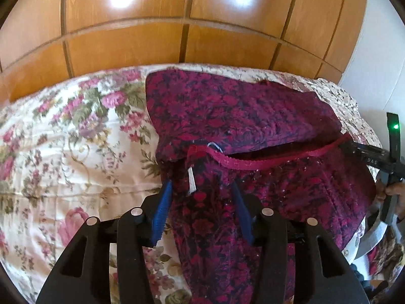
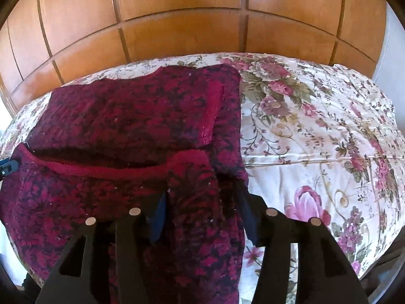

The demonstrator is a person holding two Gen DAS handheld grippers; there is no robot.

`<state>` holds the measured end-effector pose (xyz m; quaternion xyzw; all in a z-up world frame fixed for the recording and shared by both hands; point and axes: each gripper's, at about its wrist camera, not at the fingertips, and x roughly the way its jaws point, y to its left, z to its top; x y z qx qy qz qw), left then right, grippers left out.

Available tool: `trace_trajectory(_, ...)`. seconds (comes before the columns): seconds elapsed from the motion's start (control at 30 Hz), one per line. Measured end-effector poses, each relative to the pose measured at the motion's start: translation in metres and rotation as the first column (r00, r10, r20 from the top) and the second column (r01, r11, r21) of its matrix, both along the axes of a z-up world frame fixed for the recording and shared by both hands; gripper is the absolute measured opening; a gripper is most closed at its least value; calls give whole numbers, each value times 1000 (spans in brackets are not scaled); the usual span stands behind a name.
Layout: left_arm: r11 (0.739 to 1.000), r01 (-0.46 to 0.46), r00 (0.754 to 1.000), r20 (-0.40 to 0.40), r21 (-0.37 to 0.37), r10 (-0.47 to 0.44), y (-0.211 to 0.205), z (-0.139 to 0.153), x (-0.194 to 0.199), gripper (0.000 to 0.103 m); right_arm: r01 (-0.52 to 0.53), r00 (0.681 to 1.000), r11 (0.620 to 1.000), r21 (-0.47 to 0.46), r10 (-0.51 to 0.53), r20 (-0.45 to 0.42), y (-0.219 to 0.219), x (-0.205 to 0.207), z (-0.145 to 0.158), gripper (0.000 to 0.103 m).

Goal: Fold small clothes

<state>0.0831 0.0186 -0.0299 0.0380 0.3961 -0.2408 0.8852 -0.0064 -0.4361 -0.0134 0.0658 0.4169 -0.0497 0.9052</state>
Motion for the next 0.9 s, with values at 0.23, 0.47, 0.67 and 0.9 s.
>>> trace_trajectory(0.23,999,37,999,0,13,-37,-9,-3,8,43,-30,999,999,-35,31,26,9,3,13,36)
trace_trajectory(0.47,999,27,1000,13,30,-27,-13,-2,2,37,-40,999,997,-62,40,-4,13,9,5,28)
trace_trajectory(0.67,997,15,999,36,70,-17,-16,-1,-3,37,-15,1000,998,-54,15,-11,9,11,1,41)
trace_trajectory(0.9,997,5,1000,22,72,-7,-15,-8,0,37,0,1000,999,-38,0,-7,6,11,-1,44)
